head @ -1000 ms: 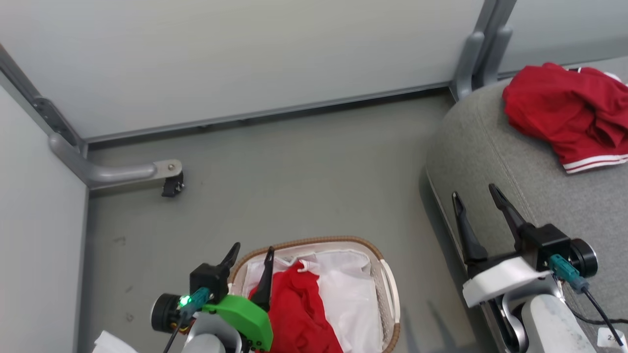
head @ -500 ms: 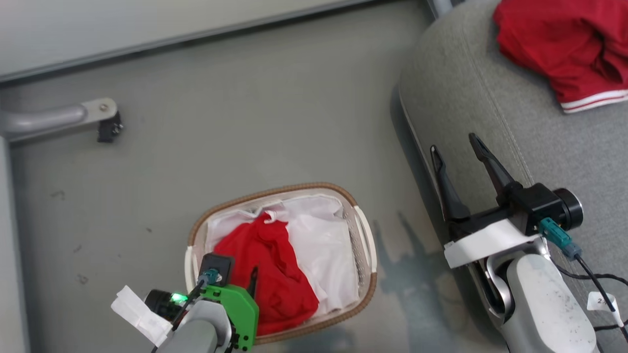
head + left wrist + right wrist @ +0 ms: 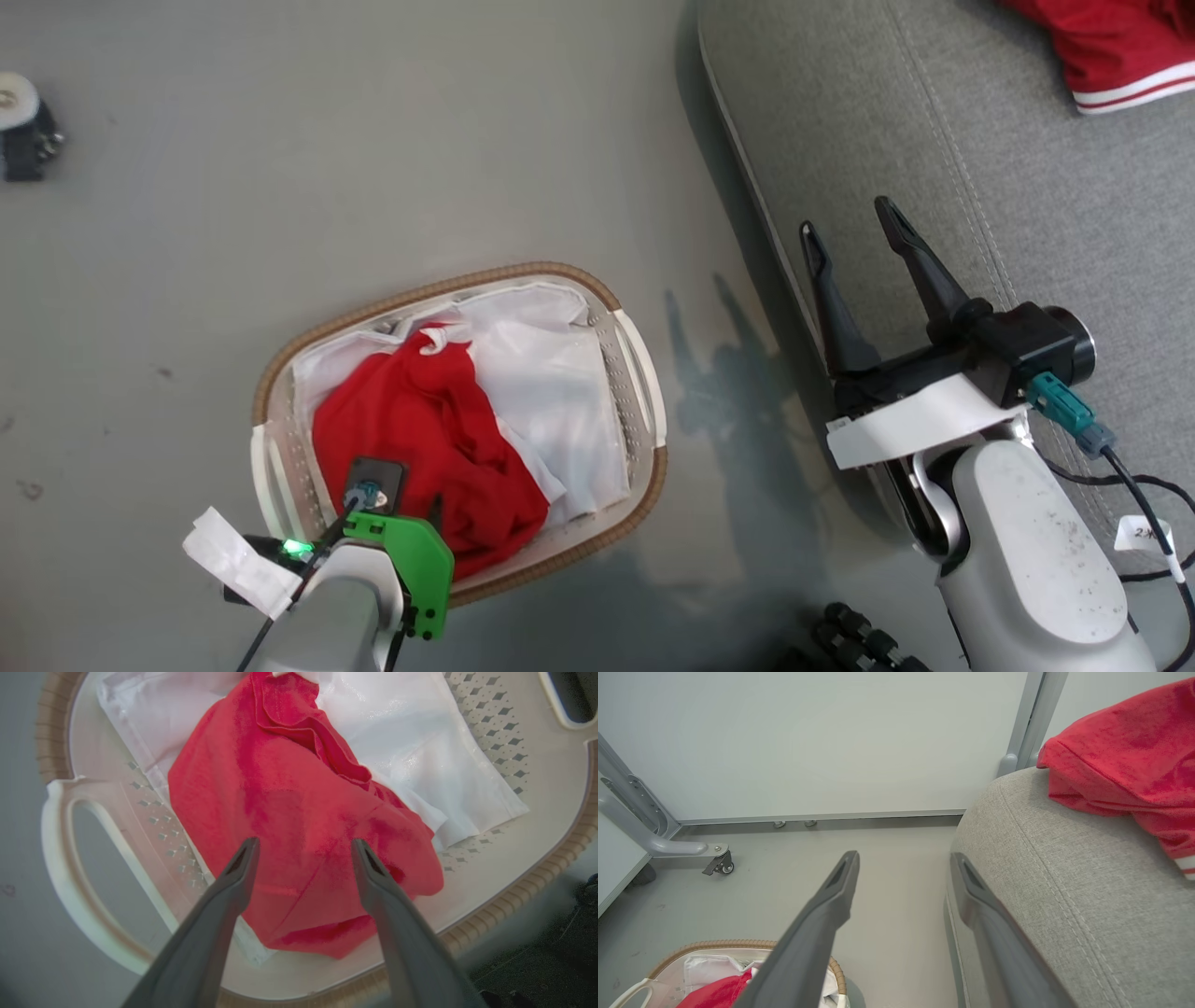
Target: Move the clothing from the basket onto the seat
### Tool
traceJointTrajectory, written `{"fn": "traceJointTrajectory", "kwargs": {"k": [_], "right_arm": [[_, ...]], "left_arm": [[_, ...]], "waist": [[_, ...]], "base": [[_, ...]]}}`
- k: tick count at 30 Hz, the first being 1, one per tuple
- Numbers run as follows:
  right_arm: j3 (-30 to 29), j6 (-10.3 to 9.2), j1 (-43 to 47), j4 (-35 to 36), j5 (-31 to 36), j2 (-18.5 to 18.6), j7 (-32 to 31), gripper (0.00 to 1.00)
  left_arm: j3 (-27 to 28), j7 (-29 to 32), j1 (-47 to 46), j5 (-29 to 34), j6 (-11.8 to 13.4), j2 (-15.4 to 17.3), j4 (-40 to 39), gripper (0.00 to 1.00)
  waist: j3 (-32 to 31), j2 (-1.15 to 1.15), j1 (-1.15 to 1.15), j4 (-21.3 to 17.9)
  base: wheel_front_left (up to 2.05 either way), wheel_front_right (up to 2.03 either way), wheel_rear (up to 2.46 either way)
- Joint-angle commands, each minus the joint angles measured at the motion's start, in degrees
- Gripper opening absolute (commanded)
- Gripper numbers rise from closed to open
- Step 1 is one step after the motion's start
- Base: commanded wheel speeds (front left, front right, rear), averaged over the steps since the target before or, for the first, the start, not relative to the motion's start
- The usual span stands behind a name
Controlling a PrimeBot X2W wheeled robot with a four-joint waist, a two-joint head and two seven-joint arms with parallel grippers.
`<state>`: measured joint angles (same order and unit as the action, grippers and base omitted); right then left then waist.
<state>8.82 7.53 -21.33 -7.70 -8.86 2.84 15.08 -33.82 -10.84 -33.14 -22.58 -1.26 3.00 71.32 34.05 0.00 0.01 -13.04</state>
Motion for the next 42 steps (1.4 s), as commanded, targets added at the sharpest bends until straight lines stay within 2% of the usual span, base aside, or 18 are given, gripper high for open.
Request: {"fn": "traceJointTrajectory", "kwargs": {"k": [1,19,20,22,23,24,25,33,42], "right_arm": [[0.28,-0.08,-1.01,0.40,-0.58,0.11,0.13,1.00],[4.73,-0.08,-3.85,1.08,-4.56,0.10,0.13,1.00],[4.93,-0.08,-3.88,1.11,-4.65,0.11,0.13,1.00],[5.28,-0.08,-3.89,1.19,-5.05,0.11,0.13,1.00],[5.37,-0.08,-3.86,1.19,-5.08,0.11,0.13,1.00],[5.49,-0.08,-3.79,1.17,-5.26,0.11,0.13,1.00],[5.55,-0.08,-3.71,1.14,-5.38,0.11,0.13,1.00],[5.30,-0.08,-3.09,0.32,-5.78,0.11,0.13,1.00],[3.84,-0.08,-1.68,-0.80,-4.28,0.13,0.13,1.00]], "left_arm": [[-0.27,0.28,-1.43,0.58,0.38,0.98,0.46,1.00],[-2.08,6.92,-4.05,0.24,1.42,4.47,2.35,1.00],[-2.20,7.73,-3.99,0.23,1.58,4.66,2.39,0.92],[-2.34,9.06,-3.78,0.14,1.96,5.02,2.43,0.43],[-2.41,9.55,-3.63,0.07,2.04,5.17,2.45,0.36],[-2.41,9.85,-3.33,-0.05,2.09,5.45,2.45,0.16],[-2.39,10.07,-3.08,-0.15,2.03,5.68,2.46,0.02],[-2.99,9.39,-1.63,-0.30,0.82,7.00,2.52,0.00],[-4.54,4.60,-2.00,0.26,-1.34,5.26,2.47,0.00]], "waist": [[4.03,0.00,-0.01,-2.83],[9.02,0.00,-0.01,-7.12],[9.09,0.00,-0.01,-7.33],[9.19,0.00,-0.01,-7.72],[9.19,0.00,-0.01,-7.88],[9.18,0.00,-0.01,-8.06],[9.15,0.00,-0.01,-8.18],[7.60,0.00,-0.01,-8.37],[2.67,0.00,-0.01,-6.26]], "base": [[0.00,0.00,0.00],[0.00,0.00,0.00],[0.00,0.00,0.00],[0.00,0.00,0.00],[0.00,0.00,0.00],[0.00,0.00,0.00],[0.00,0.00,0.00],[0.00,0.00,0.00],[0.00,0.00,0.00]]}}
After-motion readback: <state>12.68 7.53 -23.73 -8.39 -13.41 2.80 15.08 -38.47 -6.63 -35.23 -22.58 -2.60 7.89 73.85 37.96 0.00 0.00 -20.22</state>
